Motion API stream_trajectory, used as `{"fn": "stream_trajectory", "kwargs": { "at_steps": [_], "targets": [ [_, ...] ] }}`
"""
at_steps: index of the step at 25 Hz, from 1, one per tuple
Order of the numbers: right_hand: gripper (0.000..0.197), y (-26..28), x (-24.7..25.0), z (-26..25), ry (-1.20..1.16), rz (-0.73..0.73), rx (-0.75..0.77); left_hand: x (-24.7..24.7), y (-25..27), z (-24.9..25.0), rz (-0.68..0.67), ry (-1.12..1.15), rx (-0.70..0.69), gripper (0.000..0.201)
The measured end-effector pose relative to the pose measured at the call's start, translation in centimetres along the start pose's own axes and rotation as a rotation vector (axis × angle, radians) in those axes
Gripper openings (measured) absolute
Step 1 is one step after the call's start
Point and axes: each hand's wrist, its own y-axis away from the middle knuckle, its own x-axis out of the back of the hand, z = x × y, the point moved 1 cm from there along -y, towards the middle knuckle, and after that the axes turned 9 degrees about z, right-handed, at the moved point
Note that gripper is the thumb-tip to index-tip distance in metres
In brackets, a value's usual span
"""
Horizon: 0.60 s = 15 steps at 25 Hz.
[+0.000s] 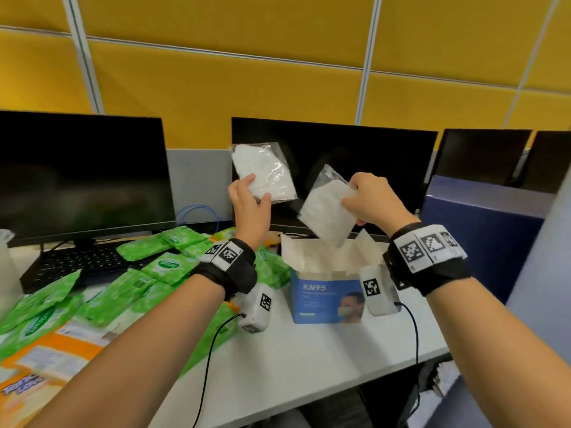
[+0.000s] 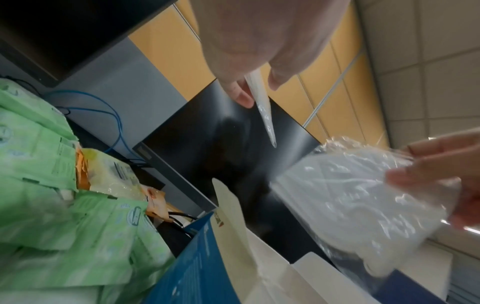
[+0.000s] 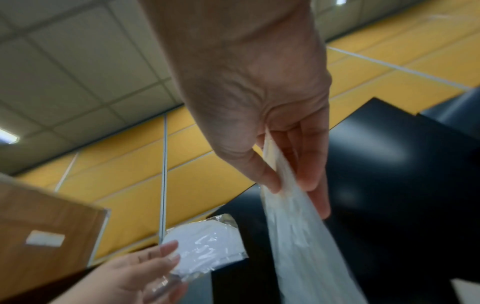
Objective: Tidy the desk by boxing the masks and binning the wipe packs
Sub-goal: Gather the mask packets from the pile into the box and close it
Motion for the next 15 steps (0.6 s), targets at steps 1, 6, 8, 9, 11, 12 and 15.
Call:
{"fn": "stream_trajectory", "kwargs": {
  "at_steps": [1, 6, 8, 9, 11, 12, 15],
  "targets": [
    [0.007, 0.3, 0.3, 0.8, 0.091, 0.006, 0.011, -0.4, 0.2, -0.3, 0.004, -0.002, 0.016, 0.043],
    [0.009, 2.1, -1.5, 3.1, 0.359, -0.097, 0.086, -2.6, 1.0, -0.2, 0.006, 0.067, 0.095, 0.038],
    [0.017, 2.5, -3.1, 3.6, 0.422, -0.122, 0.116, -3.4, 1.3, -0.3, -0.011, 0.043, 0.129, 0.038],
    [0.019, 2.7, -3.9, 3.8, 0.433, -0.148, 0.109, -3.8, 1.5, -0.4, -0.024, 0.042, 0.153, 0.038],
    [0.022, 2.7, -5.4, 4.4, 0.419, -0.205, 0.062, -4.4, 1.9, -1.0, -0.058, 0.057, 0.205, 0.039],
    [0.023, 2.6, -6.2, 4.8, 0.398, -0.232, 0.035, -4.6, 2.1, -1.2, -0.075, 0.051, 0.227, 0.039],
    [0.030, 2.4, -9.1, 5.9, 0.337, -0.494, -0.012, -5.5, 2.5, -2.3, -0.118, 0.066, 0.286, 0.041]
  ]
}}
